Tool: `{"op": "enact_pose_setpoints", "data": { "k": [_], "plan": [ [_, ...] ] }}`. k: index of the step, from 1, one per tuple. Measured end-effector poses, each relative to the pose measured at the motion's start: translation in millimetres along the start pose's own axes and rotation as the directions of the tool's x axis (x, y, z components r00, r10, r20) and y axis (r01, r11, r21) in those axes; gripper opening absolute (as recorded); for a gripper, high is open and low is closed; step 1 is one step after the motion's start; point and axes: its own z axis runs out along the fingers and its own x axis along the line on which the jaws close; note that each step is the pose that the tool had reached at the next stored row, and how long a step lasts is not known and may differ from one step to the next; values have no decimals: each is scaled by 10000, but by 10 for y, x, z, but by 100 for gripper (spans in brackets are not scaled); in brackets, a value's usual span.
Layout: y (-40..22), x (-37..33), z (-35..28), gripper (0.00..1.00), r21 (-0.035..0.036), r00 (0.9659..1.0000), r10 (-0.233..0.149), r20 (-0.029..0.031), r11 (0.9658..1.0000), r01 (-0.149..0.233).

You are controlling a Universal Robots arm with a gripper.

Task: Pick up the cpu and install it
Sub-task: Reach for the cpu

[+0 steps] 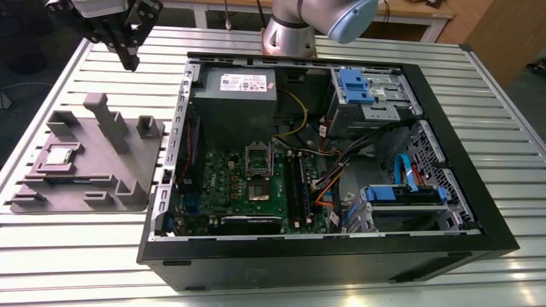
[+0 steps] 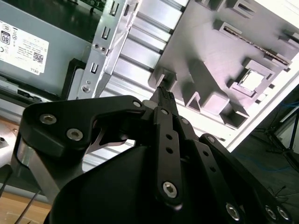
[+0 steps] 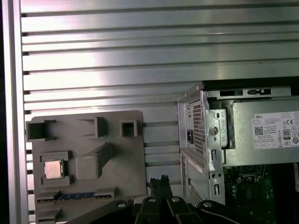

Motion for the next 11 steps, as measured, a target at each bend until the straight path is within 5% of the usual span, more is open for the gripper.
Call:
{"op": "enact_pose_setpoints", "data": {
  "k": [11],
  "plan": [
    [-14,229,8,10,0,10000,0,0,10000,0]
  ]
}}
